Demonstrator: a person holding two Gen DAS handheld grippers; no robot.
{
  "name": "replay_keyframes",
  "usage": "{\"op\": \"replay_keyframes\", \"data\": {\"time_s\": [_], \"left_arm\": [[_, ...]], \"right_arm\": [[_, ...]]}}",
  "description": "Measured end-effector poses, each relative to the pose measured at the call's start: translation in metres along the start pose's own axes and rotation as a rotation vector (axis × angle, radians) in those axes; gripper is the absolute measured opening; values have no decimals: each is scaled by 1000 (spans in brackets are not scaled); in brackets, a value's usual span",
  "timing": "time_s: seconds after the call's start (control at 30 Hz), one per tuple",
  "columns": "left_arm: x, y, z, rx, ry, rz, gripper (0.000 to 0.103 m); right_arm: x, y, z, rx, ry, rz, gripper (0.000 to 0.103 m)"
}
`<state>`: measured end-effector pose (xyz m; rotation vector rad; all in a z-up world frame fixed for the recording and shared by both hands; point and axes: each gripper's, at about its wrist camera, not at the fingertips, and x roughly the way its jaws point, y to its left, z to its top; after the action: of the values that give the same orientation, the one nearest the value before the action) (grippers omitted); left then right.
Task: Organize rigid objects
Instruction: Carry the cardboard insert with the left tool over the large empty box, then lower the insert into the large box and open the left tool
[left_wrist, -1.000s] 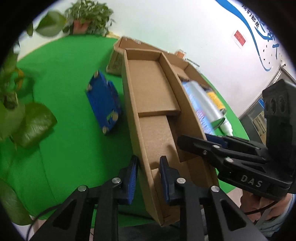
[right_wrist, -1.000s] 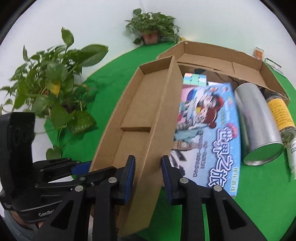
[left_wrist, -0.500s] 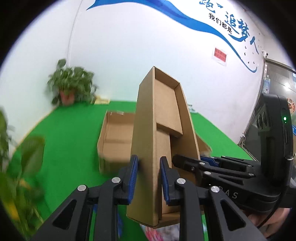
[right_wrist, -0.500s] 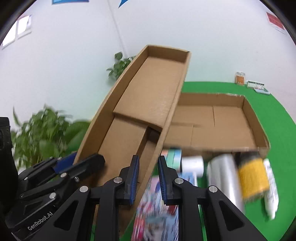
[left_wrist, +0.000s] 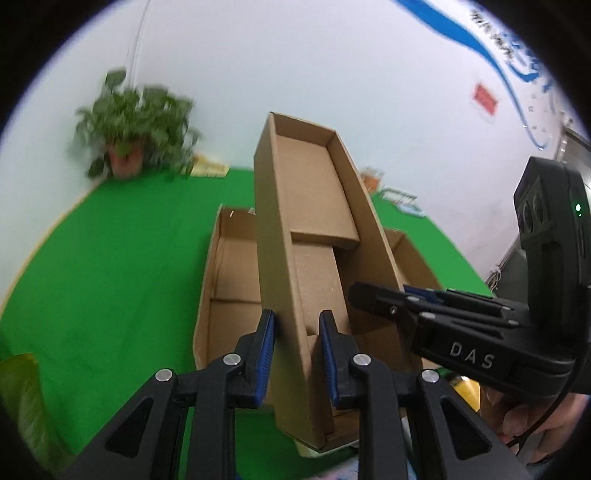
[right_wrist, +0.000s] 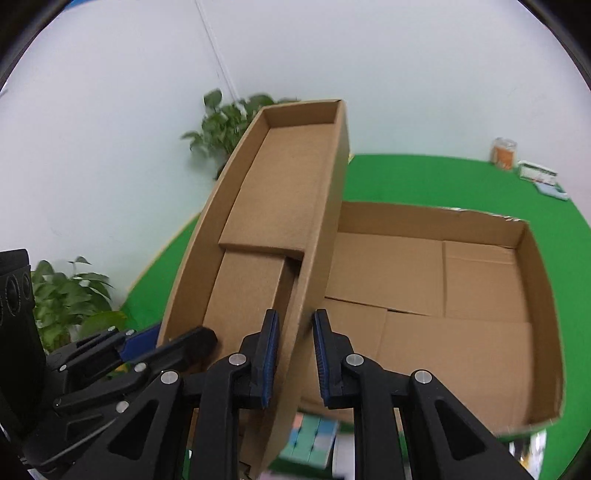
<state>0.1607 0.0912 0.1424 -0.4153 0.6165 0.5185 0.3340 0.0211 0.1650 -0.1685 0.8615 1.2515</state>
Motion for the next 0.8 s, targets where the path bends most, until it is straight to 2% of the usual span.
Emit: {"op": "replay_keyframes", "data": {"time_s": [0.07, 0.37, 0.5, 0.53, 0.6, 0.63, 0.67, 0.7, 0.8], "left_arm": [[17, 13, 4, -31, 36, 15, 22], [84, 46, -4, -39, 192, 92, 23], [96, 47, -8, -20, 233, 130, 23], [97, 46, -9, -15, 241, 133, 23], [100, 49, -7, 1, 258, 146, 24], [98, 49, -7, 1, 263, 154, 24], [95, 50, -6, -3, 260, 159, 24], [88, 51, -7, -14, 243, 153, 24], [70, 56, -9, -22, 221, 129, 24]], "right_arm": [[34, -3, 12, 9, 46, 19, 17], [150, -28, 16, 131, 207, 66, 16], [175, -28, 5, 146, 261, 54, 16], [179, -31, -1, 150, 275, 57, 20], [195, -29, -1, 150, 316, 56, 21], [196, -31, -6, 147, 325, 62, 23], [196, -31, -7, 149, 327, 105, 28], [193, -31, -9, 151, 324, 138, 39], [185, -28, -7, 124, 293, 155, 42]]}}
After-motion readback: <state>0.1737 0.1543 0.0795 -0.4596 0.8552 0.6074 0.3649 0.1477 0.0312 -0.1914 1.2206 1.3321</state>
